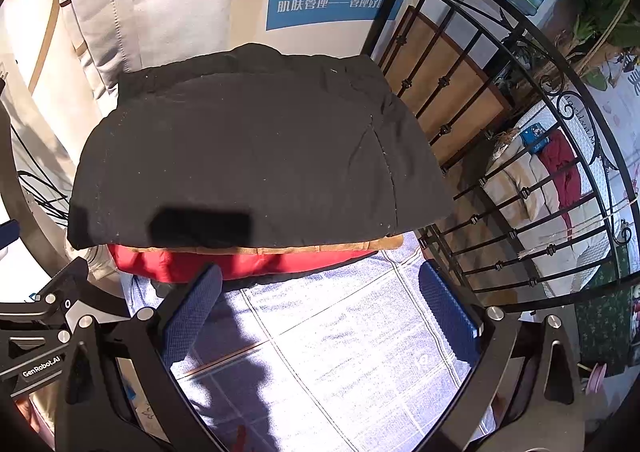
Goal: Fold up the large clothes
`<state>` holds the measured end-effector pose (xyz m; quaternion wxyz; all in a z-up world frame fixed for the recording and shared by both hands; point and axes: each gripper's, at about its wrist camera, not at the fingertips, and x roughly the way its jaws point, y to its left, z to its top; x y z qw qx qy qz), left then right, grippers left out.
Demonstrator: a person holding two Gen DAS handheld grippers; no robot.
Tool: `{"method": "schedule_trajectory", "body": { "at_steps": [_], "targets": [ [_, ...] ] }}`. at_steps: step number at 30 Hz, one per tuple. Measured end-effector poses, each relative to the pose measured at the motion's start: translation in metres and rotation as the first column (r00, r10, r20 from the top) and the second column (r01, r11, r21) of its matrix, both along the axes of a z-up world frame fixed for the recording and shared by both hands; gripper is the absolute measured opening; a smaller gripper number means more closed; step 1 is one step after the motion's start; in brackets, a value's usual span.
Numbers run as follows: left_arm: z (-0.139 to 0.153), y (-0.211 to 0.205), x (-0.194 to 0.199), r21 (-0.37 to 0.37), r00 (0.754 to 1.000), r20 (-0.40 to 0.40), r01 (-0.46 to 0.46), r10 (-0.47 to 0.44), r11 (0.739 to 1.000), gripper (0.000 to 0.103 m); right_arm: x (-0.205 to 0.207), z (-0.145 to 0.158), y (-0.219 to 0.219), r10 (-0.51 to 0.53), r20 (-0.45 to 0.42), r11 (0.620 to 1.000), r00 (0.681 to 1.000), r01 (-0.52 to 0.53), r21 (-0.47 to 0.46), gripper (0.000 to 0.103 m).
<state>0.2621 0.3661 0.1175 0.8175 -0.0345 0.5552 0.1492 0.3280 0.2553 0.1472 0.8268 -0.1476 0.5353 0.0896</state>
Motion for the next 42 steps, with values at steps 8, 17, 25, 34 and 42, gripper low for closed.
{"method": "schedule_trajectory", "body": {
  "at_steps": [8, 17, 25, 34, 42],
  "targets": [
    [-0.0002, 0.0009, -0.0013, -0.017, 1.000, 0.000, -0.007, 0.007, 1.000, 0.097, 0.0024, 0.0036, -0.0014, -0.010, 0.013, 1.000, 1.000, 0.010, 0.007, 0.097],
    [-0.0022, 0.0007, -0.0013, -0.016, 1.000, -0.003, -0.004, 0.004, 1.000, 0.097, 0.0047, 0.0023, -0.0009, -0.011, 0.009, 1.000, 1.000, 0.011, 0.009, 0.097],
    [-0.0022, 0.0014, -0.0007, -0.012, 1.000, -0.003, -0.007, 0.007, 1.000, 0.097, 0.0053, 0.0020, -0.0008, -0.012, 0.010, 1.000, 1.000, 0.012, 0.013, 0.097],
    [-0.0037, 0.0017, -0.0008, -0.016, 1.000, -0.007, -0.005, 0.005, 1.000, 0.097, 0.0054, 0.0013, 0.0003, -0.013, 0.008, 1.000, 1.000, 0.013, 0.011, 0.097],
    [-0.0039, 0.0018, -0.0013, -0.017, 1.000, -0.009, -0.006, 0.006, 1.000, 0.097, 0.0077, -0.0004, 0.0009, -0.016, 0.007, 1.000, 1.000, 0.016, 0.011, 0.097]
  ]
}}
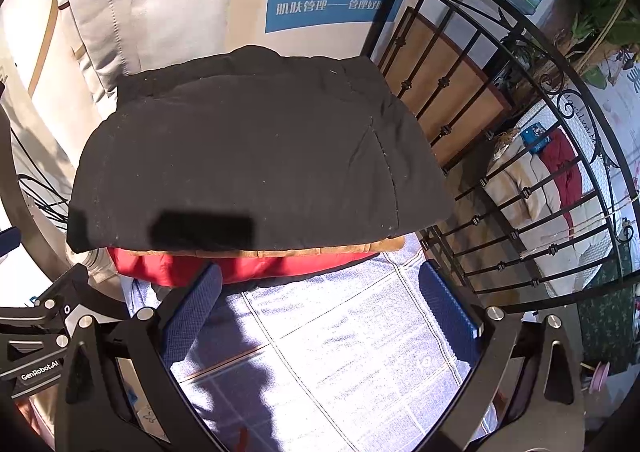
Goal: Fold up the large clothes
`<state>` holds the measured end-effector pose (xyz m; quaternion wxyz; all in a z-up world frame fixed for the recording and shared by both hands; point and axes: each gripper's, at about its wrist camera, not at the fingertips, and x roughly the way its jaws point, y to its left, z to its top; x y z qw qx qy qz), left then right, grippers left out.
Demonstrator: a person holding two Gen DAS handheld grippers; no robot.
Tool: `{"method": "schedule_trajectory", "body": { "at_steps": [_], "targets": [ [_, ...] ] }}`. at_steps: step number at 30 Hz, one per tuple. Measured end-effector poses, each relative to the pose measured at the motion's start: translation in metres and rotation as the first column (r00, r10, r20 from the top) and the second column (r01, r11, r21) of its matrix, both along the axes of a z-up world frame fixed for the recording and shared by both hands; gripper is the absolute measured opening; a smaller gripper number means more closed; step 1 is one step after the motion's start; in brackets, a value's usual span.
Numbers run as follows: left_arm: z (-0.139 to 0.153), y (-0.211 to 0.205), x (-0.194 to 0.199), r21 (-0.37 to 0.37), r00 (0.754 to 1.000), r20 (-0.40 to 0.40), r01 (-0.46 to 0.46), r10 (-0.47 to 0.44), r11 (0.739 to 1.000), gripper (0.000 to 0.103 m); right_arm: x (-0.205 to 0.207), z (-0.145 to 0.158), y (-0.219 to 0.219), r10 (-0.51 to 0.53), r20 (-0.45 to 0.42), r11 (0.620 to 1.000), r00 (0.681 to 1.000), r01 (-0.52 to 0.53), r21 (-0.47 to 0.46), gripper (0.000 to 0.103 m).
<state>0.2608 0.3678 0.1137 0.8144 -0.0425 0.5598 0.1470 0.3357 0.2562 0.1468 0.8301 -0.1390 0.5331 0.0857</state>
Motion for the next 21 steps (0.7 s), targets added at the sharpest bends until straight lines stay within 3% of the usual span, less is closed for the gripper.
{"method": "schedule_trajectory", "body": {
  "at_steps": [21],
  "targets": [
    [0.0010, 0.0001, -0.0012, -0.001, 1.000, 0.002, 0.008, -0.008, 1.000, 0.097, 0.0026, -0.0017, 0.0001, -0.005, 0.004, 1.000, 1.000, 0.005, 0.004, 0.097]
  ]
}}
